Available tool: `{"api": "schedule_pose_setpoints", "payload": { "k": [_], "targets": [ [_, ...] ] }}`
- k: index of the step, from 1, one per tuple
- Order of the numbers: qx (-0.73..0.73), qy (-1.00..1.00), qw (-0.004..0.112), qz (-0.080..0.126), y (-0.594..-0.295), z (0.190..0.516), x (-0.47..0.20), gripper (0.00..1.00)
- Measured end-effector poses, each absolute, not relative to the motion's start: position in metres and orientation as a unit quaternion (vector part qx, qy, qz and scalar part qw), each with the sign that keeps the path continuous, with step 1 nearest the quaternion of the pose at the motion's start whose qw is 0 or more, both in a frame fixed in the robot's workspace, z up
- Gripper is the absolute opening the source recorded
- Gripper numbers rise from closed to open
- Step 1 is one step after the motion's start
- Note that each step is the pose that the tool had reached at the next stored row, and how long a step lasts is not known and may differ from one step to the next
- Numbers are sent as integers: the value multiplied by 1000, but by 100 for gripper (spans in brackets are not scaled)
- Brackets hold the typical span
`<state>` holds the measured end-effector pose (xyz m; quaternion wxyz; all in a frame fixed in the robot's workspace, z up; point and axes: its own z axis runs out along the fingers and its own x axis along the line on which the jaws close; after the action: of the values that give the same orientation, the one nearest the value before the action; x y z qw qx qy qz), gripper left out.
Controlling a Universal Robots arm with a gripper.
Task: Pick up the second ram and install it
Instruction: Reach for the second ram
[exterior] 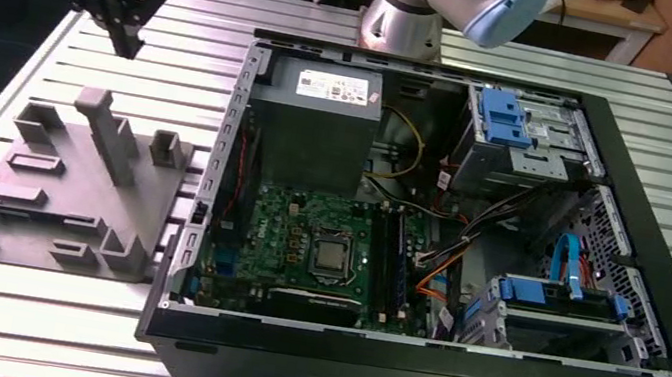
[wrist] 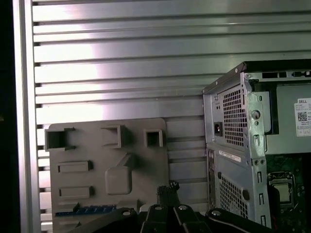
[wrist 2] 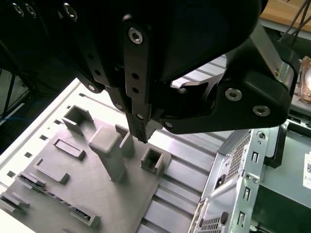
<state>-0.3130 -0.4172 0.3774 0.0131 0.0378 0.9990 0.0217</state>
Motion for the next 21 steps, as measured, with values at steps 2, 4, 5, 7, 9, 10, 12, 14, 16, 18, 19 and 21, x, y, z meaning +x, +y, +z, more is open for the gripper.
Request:
{"api": "schedule_pose_setpoints", "payload": {
  "k": [2,4,5,7,9,10,12,14,16,18,19,21],
  "targets": [
    [38,999,13,22,-418,377,-315,7],
    [38,999,13,22,-419,376,-318,7],
    [38,999,13,22,-420,375,-319,7],
    [38,999,13,22,-421,374,-322,7],
    [38,999,13,22,-422,373,-326,7],
    [38,999,13,22,-423,373,-327,7],
    [38,999,13,22,-424,372,-331,7],
    [38,999,13,22,-425,370,-334,7],
    [38,999,13,22,-427,369,-336,7],
    [38,999,13,22,-428,368,-339,7],
    [38,999,13,22,-429,367,-340,7],
    [38,999,13,22,-431,366,-342,7]
  ]
}}
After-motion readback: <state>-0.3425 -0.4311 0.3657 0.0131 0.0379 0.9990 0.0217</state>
